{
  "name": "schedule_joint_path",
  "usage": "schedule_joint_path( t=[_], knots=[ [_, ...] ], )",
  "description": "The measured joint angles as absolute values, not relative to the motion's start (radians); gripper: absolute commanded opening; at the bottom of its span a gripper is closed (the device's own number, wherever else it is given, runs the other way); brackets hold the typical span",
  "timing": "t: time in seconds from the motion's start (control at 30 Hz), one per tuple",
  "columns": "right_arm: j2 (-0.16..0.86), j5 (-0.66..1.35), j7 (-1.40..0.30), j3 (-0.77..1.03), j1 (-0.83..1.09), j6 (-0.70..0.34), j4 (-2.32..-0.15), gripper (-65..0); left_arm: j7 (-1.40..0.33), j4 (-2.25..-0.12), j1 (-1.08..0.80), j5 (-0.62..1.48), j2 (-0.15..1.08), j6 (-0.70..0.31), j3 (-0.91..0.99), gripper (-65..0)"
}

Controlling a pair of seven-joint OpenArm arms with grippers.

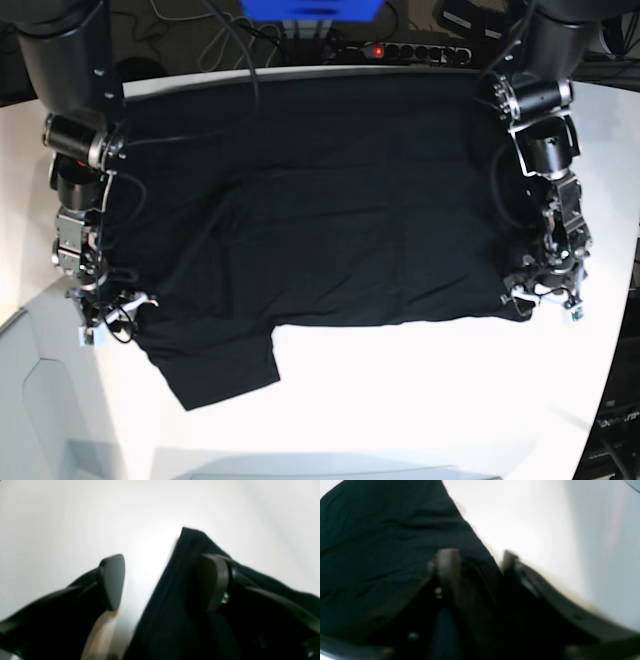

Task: Fold the T-shirt properly
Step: 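Open both grippers and move them down the shirt's sides to grasp, then lift the shirt's sides with both grippers and fold toward the robot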

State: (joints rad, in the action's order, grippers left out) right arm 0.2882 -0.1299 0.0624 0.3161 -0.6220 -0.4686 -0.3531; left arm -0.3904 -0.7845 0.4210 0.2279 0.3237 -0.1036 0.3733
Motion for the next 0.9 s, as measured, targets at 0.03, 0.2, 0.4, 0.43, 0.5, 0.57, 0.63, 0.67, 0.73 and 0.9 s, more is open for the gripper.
schedule_joint_path(
  t=[0.03, 0.2, 0.4, 0.43, 0.5, 0.57, 0.63, 0.67, 0.73, 0.9],
  knots=[
    [0.288, -0.128, 0.065, 0.316, -0.619, -0.469, -0.353, -50.3, -0.361, -0.765, 0.428, 0.223, 0.328, -0.103, 0.349, -21.2],
    [0.287, -0.122, 0.077, 0.318, -0.601, -0.469, -0.36, -55.6, -0.231, -0.658, 0.45, 0.226, 0.327, -0.102, 0.213, -21.2],
    [0.286, -0.119, 0.077, 0.318, -0.601, -0.469, -0.36, -55.8, -0.157, -0.579, 0.479, 0.229, 0.331, -0.102, 0.173, -22.1],
    [0.286, -0.118, 0.077, 0.318, -0.6, -0.469, -0.36, -55.9, -0.158, -0.567, 0.488, 0.229, 0.332, -0.103, 0.169, -24.1],
    [0.286, -0.119, 0.077, 0.318, -0.601, -0.469, -0.36, -56.1, -0.153, -0.545, 0.498, 0.228, 0.332, -0.102, 0.168, -33.3],
    [0.286, -0.119, 0.077, 0.318, -0.601, -0.469, -0.36, -59.0, -0.148, -0.543, 0.498, 0.232, 0.332, -0.103, 0.168, -45.9],
    [0.286, -0.118, 0.077, 0.318, -0.6, -0.469, -0.36, -63.5, -0.147, -0.541, 0.498, 0.234, 0.332, -0.104, 0.17, -57.3],
    [0.286, -0.115, 0.077, 0.318, -0.601, -0.469, -0.36, -65.0, -0.148, -0.541, 0.498, 0.236, 0.332, -0.105, 0.17, -63.2],
    [0.286, -0.115, 0.077, 0.318, -0.601, -0.469, -0.36, -65.0, -0.148, -0.541, 0.498, 0.236, 0.332, -0.109, 0.17, -65.0],
    [0.286, -0.115, 0.076, 0.323, -0.601, -0.469, -0.362, -65.0, -0.152, -0.546, 0.498, 0.236, 0.332, -0.109, 0.17, -65.0]
  ],
)
